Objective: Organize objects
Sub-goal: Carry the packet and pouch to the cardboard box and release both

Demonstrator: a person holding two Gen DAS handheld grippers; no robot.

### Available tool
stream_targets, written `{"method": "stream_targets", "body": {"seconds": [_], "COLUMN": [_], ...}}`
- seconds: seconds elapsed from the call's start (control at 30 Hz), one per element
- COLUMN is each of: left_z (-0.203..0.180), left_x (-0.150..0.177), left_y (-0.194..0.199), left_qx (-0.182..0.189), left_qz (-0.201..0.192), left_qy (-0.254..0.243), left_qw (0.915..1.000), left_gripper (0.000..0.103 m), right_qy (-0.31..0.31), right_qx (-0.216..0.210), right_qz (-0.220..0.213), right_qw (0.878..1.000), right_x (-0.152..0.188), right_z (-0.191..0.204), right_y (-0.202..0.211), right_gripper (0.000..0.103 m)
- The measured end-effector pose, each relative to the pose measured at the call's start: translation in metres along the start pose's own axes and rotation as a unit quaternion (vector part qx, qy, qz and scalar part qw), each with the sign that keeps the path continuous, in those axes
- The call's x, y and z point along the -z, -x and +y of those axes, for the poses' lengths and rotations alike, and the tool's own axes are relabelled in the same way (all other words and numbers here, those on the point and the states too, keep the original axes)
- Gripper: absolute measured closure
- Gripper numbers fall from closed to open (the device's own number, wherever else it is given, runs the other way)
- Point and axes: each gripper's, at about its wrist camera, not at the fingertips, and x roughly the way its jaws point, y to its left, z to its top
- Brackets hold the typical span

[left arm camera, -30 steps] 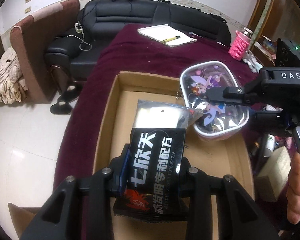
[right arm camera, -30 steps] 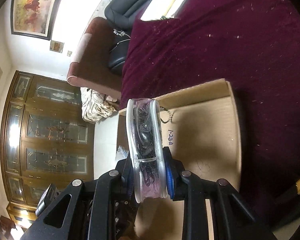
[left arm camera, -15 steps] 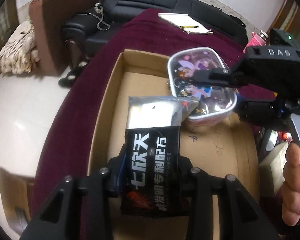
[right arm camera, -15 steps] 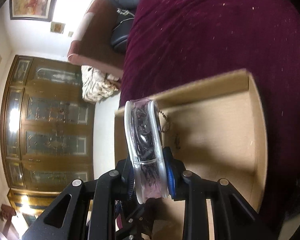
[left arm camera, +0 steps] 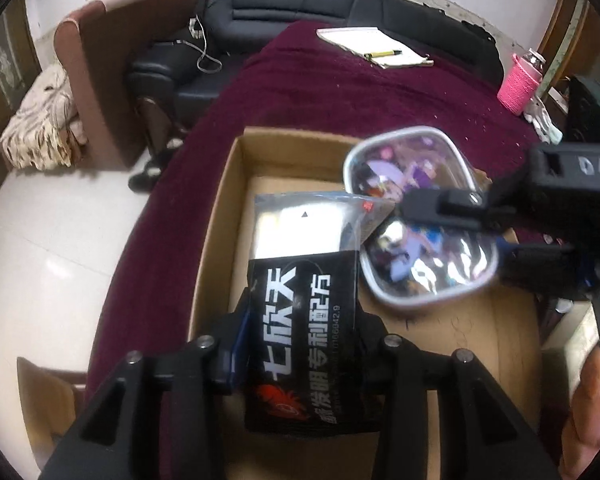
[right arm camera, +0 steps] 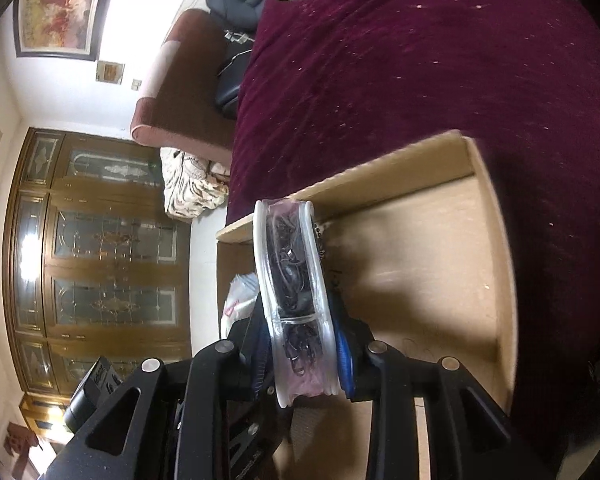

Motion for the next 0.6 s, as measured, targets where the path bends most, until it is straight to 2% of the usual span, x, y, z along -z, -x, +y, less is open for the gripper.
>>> {"method": "stream_targets", "body": {"seconds": [0.03,0.07,0.13,0.2,0.27,0.33,0.43,0.6], "left_z": [-0.002,-0.004,-0.007,-0.008,-0.009,-0.008,-0.003,-0.001], "left_x": [-0.001,-0.002,-0.003,-0.004,-0.003,-0.003,-0.001,0.000], "left_y": [-0.002,-0.004,-0.006,-0.006,-0.005,-0.003,0.003,0.009], "left_qx": [-0.002,-0.004,0.002,0.011,0.013,0.023,0.036,0.045], "left_qz": [-0.005,-0.006,-0.007,-0.009,-0.013,-0.013,-0.010,-0.011], "left_qy": [-0.006,-0.017,-0.022,-0.024,-0.027,-0.023,-0.001,0.015], "left_qw": [1.0000,0.9998,0.9997,0.9996,0.9995,0.9994,0.9993,0.9988], "left_gripper": [0.062,0.061,0.059,0.050,0.032,0.027,0.026,0.025], "right_qy": [-0.002,-0.004,-0.006,0.003,0.014,0.014,0.012,0.007], "right_qx": [0.003,0.006,-0.006,-0.002,0.005,0.004,0.006,0.031], "right_qz": [-0.001,-0.001,-0.003,-0.004,-0.010,-0.018,-0.028,-0.041], "right_qw": [1.000,1.000,1.000,1.000,1.000,1.000,1.000,0.999], "right_x": [0.000,0.000,0.001,0.002,0.004,0.007,0.013,0.020], "right_z": [-0.001,-0.002,-0.003,0.001,0.005,0.006,0.004,0.001], "right_y": [0.002,0.004,0.009,0.015,0.024,0.034,0.045,0.058], "right_gripper": [0.060,0.049,0.045,0.040,0.031,0.030,0.027,0.027]}}
